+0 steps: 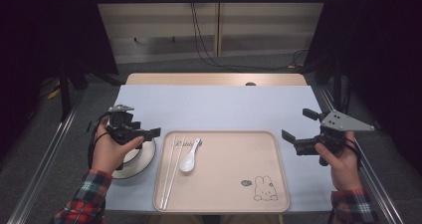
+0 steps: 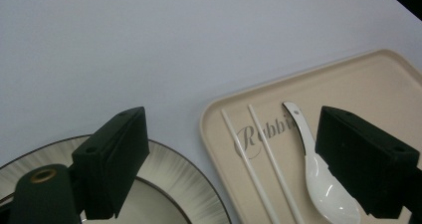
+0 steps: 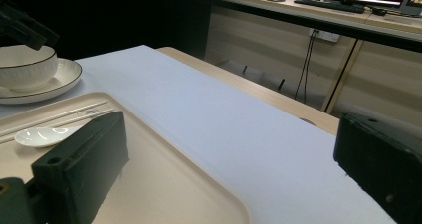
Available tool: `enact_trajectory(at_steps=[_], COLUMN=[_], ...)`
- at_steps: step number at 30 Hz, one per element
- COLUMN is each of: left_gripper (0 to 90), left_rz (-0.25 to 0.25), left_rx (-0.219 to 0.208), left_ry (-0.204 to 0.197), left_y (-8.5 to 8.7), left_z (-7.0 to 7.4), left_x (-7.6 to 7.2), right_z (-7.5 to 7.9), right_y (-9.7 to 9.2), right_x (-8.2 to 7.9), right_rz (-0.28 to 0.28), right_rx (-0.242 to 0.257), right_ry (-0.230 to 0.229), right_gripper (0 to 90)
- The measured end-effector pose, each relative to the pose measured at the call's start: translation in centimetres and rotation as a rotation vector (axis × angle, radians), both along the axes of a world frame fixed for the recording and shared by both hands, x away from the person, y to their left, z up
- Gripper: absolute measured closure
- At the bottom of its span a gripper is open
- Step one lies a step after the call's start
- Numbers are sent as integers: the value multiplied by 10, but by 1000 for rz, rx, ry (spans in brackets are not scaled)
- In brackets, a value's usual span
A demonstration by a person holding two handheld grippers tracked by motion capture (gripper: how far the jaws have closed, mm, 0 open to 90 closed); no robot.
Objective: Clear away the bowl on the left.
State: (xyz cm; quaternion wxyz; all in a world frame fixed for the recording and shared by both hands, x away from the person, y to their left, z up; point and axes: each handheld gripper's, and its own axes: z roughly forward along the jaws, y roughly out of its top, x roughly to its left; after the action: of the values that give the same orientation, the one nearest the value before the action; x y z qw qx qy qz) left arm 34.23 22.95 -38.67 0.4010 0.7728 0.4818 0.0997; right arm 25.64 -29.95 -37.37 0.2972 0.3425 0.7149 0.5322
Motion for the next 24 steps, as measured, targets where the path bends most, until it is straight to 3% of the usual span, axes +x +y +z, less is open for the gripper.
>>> enact_trajectory(at_steps=[24], left_gripper=[129], left_rz=[43], left_rx=[60], left_ry=[-6], left_y=[35], left_z=[3], left_x=[-3], right_z=[1], right_y=[0], right_x=[-1], right_rz=[0], right_rx=[1], right_ry=[-2], right_gripper=[4])
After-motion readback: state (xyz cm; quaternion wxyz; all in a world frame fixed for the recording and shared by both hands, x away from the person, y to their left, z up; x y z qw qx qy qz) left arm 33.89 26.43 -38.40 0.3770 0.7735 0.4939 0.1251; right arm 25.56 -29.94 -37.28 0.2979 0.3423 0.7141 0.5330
